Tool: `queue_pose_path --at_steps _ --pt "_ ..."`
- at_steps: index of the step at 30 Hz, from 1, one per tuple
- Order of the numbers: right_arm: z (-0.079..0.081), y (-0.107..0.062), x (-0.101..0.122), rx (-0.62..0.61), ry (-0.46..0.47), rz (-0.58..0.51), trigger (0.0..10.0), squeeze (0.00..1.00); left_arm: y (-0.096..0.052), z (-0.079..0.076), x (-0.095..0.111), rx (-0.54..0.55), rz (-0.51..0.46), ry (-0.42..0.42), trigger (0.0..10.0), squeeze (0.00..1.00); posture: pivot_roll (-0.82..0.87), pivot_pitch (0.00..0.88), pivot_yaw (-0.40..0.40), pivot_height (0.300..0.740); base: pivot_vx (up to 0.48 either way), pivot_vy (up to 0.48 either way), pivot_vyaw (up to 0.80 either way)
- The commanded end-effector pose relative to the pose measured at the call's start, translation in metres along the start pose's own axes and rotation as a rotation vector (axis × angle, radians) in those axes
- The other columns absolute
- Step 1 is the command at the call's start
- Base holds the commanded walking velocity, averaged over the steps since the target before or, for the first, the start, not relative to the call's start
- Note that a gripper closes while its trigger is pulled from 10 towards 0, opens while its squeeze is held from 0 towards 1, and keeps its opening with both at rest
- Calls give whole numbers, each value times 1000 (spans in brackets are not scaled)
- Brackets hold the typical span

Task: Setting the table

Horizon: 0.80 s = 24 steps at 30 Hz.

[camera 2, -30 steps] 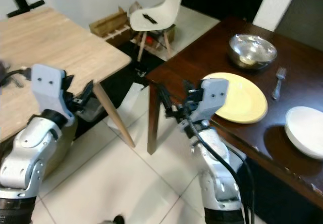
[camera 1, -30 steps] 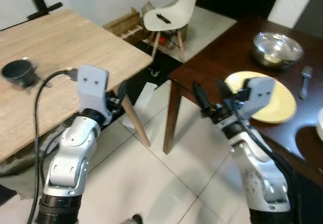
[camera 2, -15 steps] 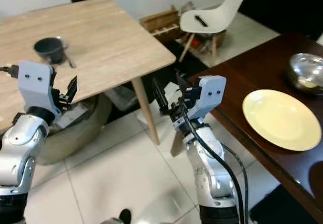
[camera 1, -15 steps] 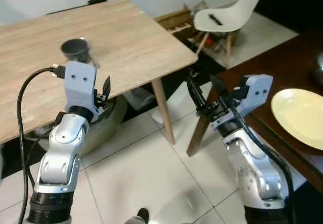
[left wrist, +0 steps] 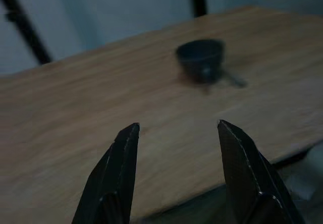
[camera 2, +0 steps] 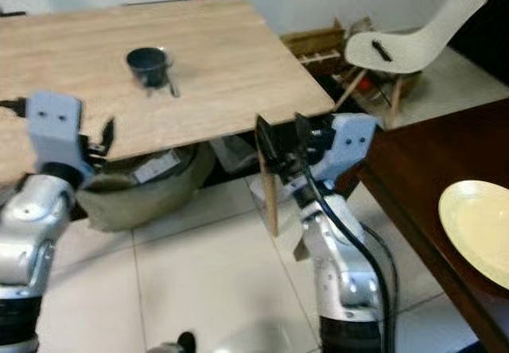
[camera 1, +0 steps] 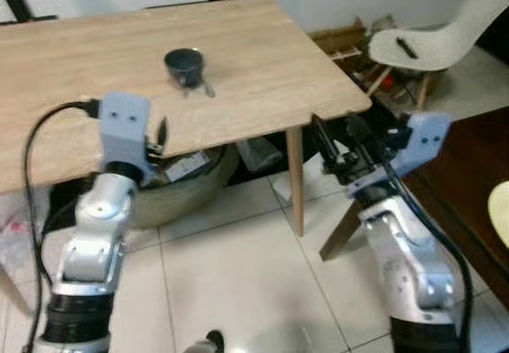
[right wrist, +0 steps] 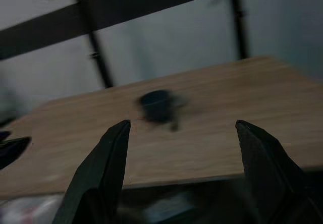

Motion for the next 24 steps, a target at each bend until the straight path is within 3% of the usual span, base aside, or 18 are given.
queue_pose_path --at_steps 1,12,17,24 --pt "-3 -2 -2 -9 5 9 10000 0 0 1 -7 10 31 14 10000 0 -97 14 56 740 0 0 744" --pt "-8 0 0 -23 8 5 10000 0 3 2 -7 24 32 16 10000 0 -98 5 56 740 0 0 732" --pt "-14 1 0 -71 33 2 10000 0 5 5 -10 53 46 58 10000 0 -98 1 57 740 155 0 0" --pt "-18 1 3 -87 43 -13 10000 0 7 7 -11 65 45 46 10000 0 -101 0 58 740 480 0 0"
Point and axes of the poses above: a point about 5 cm out from each wrist's last joint towards the gripper, its own y axis pointing out of the wrist towards the gripper, its own x axis along the axis of the wrist's last joint, z = x × y, the point moved 3 cm from there along y, pointing out of the wrist towards the gripper, and after that the axes turned 5 degrees about -y, right-handed, at the moved point
